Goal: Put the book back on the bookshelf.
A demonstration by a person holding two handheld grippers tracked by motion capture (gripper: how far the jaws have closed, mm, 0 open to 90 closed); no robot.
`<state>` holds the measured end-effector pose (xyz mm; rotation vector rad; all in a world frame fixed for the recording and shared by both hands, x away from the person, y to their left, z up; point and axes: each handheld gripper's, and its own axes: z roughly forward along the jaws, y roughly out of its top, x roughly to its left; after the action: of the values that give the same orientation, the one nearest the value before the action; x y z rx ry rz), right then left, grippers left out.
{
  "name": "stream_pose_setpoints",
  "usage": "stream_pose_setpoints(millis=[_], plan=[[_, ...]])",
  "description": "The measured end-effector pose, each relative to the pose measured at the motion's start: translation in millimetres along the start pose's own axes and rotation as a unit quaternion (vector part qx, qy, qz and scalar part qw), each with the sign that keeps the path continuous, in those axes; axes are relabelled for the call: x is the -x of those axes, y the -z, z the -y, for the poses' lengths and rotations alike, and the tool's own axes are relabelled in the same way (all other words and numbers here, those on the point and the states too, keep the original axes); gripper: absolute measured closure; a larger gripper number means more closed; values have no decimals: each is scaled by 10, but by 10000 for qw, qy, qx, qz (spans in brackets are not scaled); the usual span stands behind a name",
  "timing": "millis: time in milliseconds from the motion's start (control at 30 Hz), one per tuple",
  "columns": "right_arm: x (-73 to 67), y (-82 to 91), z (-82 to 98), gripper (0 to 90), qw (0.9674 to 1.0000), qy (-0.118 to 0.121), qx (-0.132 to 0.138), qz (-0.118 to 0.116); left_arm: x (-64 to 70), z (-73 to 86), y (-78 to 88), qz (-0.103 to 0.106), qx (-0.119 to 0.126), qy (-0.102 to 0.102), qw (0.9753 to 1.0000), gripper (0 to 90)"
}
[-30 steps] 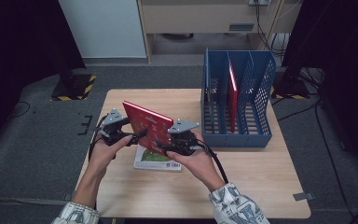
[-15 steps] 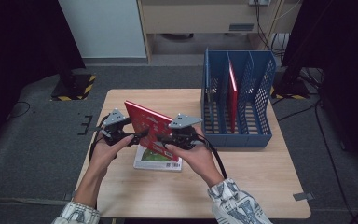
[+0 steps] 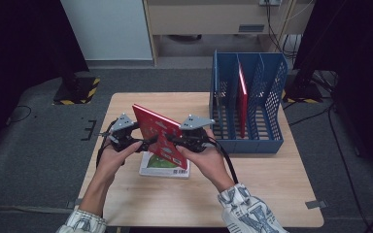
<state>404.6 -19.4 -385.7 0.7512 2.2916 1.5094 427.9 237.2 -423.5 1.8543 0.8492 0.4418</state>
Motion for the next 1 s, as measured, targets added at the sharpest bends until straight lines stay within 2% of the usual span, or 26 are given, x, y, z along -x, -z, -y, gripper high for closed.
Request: stream_pose_setpoints(millis=[233,767,867,1000], plan=[[13,-40,-100,721,9999,4,79,-118,3,6,8,5,-6,12,10000,83],[40,-162,-136,753,9994,-138,171,-259,-7,10,14,29,-23,39,10000,86],[41,-168,-138,760,9993,-134,189,-277,-29,45,40,29,17,177,9998,94],[49,-162,-140,766,9994,-95,177,-292,-77,165,138,-131,50,307,9994,80]])
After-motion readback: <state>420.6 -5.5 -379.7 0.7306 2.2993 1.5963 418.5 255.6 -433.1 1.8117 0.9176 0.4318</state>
